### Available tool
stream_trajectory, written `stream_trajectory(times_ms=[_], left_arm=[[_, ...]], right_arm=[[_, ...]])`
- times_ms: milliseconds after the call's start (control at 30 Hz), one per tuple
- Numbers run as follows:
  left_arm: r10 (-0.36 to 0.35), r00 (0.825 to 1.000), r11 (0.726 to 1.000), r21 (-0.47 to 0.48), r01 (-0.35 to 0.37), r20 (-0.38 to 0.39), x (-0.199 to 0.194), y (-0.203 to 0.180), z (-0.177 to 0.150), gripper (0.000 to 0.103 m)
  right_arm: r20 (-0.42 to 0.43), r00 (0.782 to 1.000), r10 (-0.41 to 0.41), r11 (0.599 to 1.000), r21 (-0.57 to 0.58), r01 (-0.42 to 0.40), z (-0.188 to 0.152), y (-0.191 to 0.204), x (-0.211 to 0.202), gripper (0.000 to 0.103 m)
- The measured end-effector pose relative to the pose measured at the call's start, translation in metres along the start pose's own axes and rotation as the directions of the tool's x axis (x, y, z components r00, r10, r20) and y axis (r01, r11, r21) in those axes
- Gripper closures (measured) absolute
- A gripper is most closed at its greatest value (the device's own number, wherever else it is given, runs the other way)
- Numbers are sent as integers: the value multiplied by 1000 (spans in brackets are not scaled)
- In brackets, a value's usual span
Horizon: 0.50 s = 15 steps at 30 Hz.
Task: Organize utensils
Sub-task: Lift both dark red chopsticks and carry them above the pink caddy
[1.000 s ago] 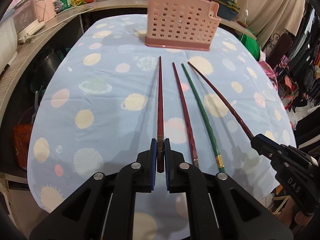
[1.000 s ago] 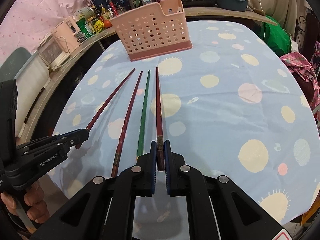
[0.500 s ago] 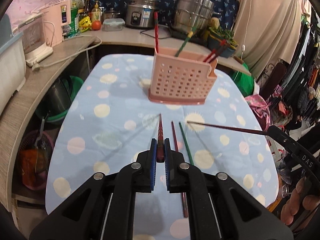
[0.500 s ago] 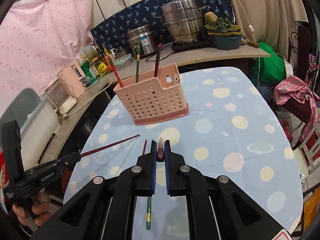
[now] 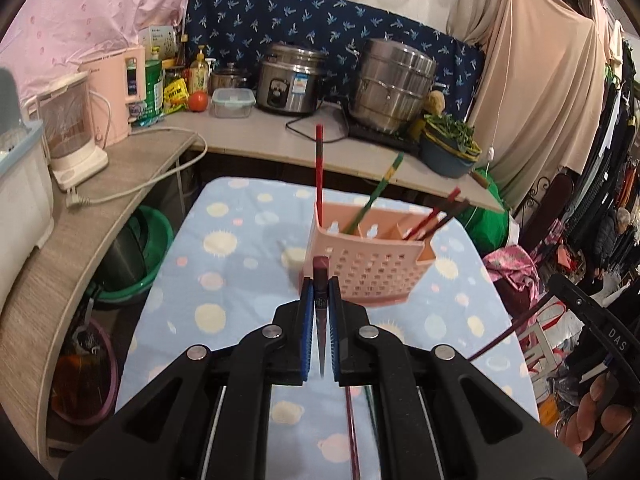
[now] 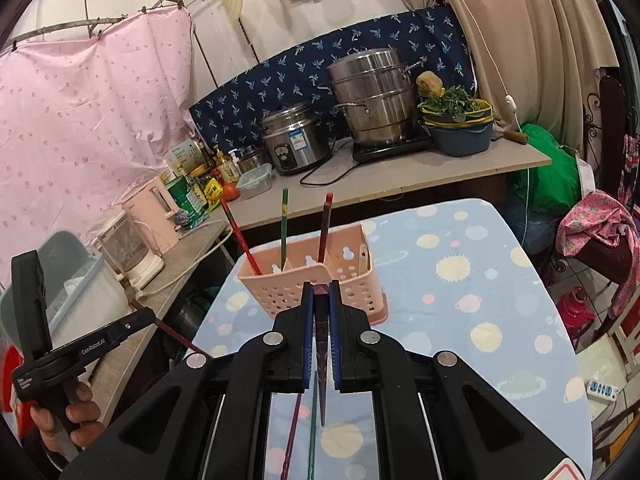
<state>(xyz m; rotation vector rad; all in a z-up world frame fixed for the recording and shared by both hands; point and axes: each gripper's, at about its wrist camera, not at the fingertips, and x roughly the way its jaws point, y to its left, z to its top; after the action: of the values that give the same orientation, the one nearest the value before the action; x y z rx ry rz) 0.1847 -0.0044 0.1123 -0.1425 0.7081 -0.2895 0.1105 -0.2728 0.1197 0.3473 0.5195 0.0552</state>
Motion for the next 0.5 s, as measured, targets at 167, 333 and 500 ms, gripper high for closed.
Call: stream_trajectory(times_ms=[167,333,500], left_arm=[[-28,998,1000,3,28,63,-11,-7,33,96],[-47,986,999,4,47,157,-24,-14,72,96],[-31,973,999,-2,33,230,-25,-16,109,96]], right_arm=[[68,997,37,999,18,-39,31,1,-3,96],[150,987,64,997,38,-71,67,5,-4,96],[215,974,70,995,49,-82,101,9,5,96]])
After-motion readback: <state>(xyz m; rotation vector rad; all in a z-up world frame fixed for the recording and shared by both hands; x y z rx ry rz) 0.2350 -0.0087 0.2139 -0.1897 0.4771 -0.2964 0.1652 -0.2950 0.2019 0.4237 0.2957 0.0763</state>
